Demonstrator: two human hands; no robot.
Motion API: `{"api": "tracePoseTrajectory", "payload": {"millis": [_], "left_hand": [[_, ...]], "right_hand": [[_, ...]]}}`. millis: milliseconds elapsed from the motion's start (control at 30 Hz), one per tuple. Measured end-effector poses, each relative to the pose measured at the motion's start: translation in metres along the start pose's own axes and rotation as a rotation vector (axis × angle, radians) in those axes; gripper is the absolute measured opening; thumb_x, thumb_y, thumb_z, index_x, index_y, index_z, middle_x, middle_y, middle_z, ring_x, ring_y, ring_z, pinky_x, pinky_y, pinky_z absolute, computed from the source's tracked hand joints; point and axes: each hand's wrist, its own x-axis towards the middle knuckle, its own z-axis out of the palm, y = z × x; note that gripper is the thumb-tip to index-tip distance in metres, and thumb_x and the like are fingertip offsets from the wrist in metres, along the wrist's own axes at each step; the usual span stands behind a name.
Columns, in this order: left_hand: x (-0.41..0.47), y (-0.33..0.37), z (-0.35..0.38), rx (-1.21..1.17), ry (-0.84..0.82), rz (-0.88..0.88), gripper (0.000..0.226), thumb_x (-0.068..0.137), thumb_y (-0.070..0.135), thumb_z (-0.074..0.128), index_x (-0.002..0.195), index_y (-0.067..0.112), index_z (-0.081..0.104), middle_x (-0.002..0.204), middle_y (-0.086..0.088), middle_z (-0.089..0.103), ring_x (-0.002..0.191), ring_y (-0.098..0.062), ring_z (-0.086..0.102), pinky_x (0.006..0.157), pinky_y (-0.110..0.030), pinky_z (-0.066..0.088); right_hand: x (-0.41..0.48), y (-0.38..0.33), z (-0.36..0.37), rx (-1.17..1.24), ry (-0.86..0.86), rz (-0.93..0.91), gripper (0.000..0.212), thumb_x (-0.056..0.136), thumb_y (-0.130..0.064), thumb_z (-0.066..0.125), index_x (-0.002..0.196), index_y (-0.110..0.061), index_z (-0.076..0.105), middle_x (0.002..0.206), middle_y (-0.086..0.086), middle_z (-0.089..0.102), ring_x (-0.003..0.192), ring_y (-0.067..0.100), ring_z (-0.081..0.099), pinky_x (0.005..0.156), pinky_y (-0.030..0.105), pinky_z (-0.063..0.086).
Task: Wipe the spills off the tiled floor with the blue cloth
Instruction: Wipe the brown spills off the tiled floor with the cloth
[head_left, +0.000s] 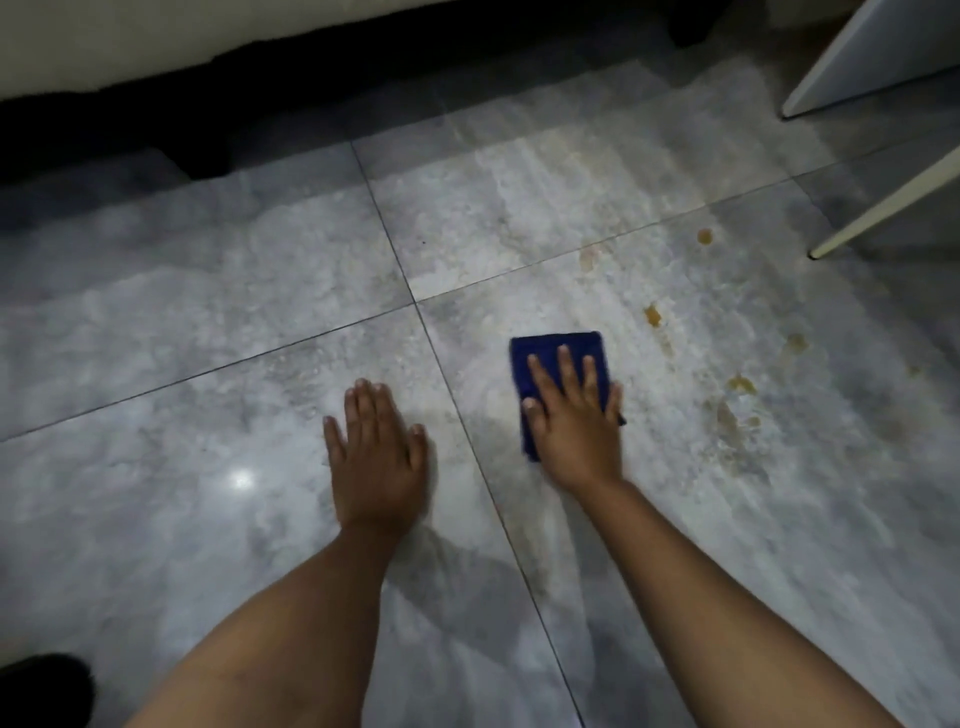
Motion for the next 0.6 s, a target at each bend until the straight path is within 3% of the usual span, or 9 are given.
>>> {"api": "tracePoseTrajectory", "payload": {"millis": [100, 167, 267, 400, 500, 600], "left_hand": [[-0.002, -0.001, 0.0, 0.013, -0.004, -0.008, 0.067, 0.098, 0.045, 0.019, 0.153, 0.009, 0.005, 0.161, -0.009, 0.002, 0.147, -0.018, -0.006, 0.118, -0.047, -0.003], [-0.001, 0.0, -0.002, 0.013, -0.002, -0.011, 0.067, 0.098, 0.045, 0.02, 0.153, 0.009, 0.004, 0.161, -0.009, 0.001, 0.147, -0.018, -0.007, 0.118, -0.047, -0.003], [-0.001, 0.003, -0.003, 0.009, -0.027, -0.018, 0.067, 0.098, 0.046, 0.016, 0.153, 0.011, 0.0, 0.161, -0.008, -0.005, 0.147, -0.016, -0.013, 0.118, -0.045, -0.007], [-0.001, 0.007, -0.003, 0.011, -0.048, -0.008, 0.066, 0.098, 0.046, 0.016, 0.152, 0.013, -0.004, 0.16, -0.006, -0.009, 0.146, -0.015, -0.015, 0.118, -0.046, -0.005], [0.002, 0.002, 0.001, 0.007, -0.038, -0.014, 0.066, 0.099, 0.045, 0.021, 0.152, 0.013, -0.002, 0.16, -0.006, -0.005, 0.147, -0.015, -0.012, 0.118, -0.045, -0.007], [0.001, -0.006, 0.002, 0.006, -0.035, -0.017, 0.066, 0.099, 0.045, 0.021, 0.152, 0.012, -0.001, 0.161, -0.007, -0.002, 0.147, -0.016, -0.009, 0.118, -0.045, -0.006]], "right_hand": [[-0.026, 0.023, 0.002, 0.028, 0.084, 0.188, 0.055, 0.098, -0.052, 0.013, 0.151, -0.039, 0.006, 0.161, -0.003, -0.001, 0.147, 0.021, -0.01, 0.117, 0.051, -0.008], [-0.054, 0.01, 0.009, 0.039, 0.09, 0.203, 0.057, 0.096, -0.053, 0.011, 0.151, -0.037, 0.012, 0.16, -0.003, 0.001, 0.147, 0.023, -0.007, 0.116, 0.052, -0.006], [-0.063, -0.026, 0.022, 0.019, 0.035, 0.061, 0.054, 0.098, -0.049, 0.019, 0.151, -0.036, 0.018, 0.16, -0.002, 0.004, 0.147, 0.027, -0.002, 0.115, 0.054, -0.005], [0.005, -0.041, 0.012, 0.043, 0.049, -0.049, 0.052, 0.1, -0.047, 0.023, 0.15, -0.039, 0.016, 0.161, -0.002, 0.005, 0.147, 0.025, -0.005, 0.116, 0.055, -0.006], [0.046, -0.024, 0.002, 0.026, 0.04, 0.026, 0.052, 0.1, -0.048, 0.022, 0.151, -0.04, 0.01, 0.161, -0.003, -0.001, 0.147, 0.023, -0.009, 0.116, 0.053, -0.008], [0.025, -0.007, 0.003, 0.088, 0.1, 0.233, 0.053, 0.101, -0.047, 0.021, 0.151, -0.039, 0.007, 0.161, -0.003, -0.002, 0.147, 0.022, -0.01, 0.116, 0.054, -0.007]]}}
